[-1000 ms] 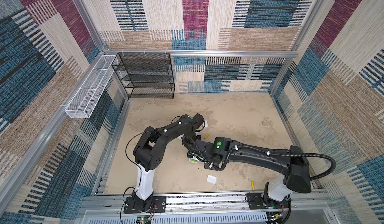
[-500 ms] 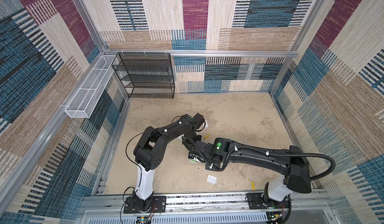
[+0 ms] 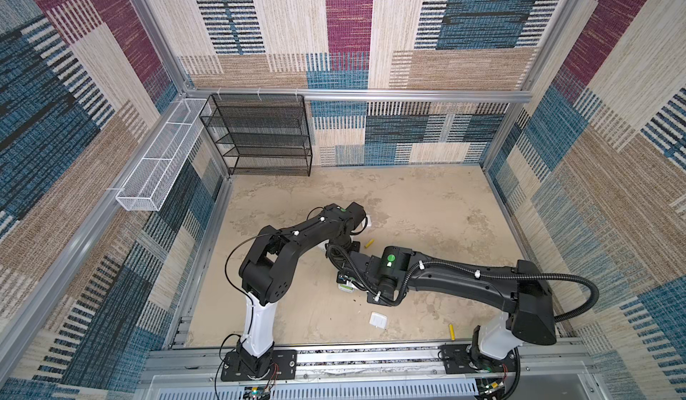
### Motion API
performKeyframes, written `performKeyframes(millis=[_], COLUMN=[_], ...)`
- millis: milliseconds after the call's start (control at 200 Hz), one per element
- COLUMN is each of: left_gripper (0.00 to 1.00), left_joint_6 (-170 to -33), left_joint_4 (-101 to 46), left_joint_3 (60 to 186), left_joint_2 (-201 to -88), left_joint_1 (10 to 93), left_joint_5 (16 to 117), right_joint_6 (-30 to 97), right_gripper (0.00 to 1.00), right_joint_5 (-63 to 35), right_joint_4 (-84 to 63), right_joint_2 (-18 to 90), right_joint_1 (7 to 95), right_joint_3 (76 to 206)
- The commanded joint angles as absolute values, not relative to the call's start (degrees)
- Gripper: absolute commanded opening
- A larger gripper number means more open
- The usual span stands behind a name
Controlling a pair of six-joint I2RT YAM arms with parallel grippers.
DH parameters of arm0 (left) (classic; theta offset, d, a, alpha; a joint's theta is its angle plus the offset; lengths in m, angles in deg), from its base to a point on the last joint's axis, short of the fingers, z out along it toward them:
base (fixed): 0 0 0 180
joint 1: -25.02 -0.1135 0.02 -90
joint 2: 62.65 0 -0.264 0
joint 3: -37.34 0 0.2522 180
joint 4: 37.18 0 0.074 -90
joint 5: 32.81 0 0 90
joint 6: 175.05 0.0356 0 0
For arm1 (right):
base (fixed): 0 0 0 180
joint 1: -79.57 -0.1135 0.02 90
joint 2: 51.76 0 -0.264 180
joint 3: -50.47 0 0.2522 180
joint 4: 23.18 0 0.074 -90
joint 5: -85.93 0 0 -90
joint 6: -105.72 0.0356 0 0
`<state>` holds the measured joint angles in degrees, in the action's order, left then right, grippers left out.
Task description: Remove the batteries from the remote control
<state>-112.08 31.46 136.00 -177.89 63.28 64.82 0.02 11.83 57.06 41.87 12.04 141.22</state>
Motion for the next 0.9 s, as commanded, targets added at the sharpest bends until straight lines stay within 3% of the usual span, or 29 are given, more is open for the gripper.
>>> performKeyframes(millis=[0, 896], left_gripper=[0.34, 0.34], left_joint_6=[-112.47, -112.38], left_joint_4=[31.68, 32.22], left_joint_3=[135.3, 136.09], left_joint_2=[-179.28, -178.66], left_joint_1=[63.6, 63.87], left_joint_5=[61.62, 61.25], right_joint_6=[0.85, 0.04], right_gripper=[0.0, 0.0], right_joint_5=[12.38, 11.73], right_joint_4=[57.64, 57.42], right_joint_2=[41.34, 43.94], right_joint_1=[11.9, 11.72], right_joint_3=[141.79, 142.28])
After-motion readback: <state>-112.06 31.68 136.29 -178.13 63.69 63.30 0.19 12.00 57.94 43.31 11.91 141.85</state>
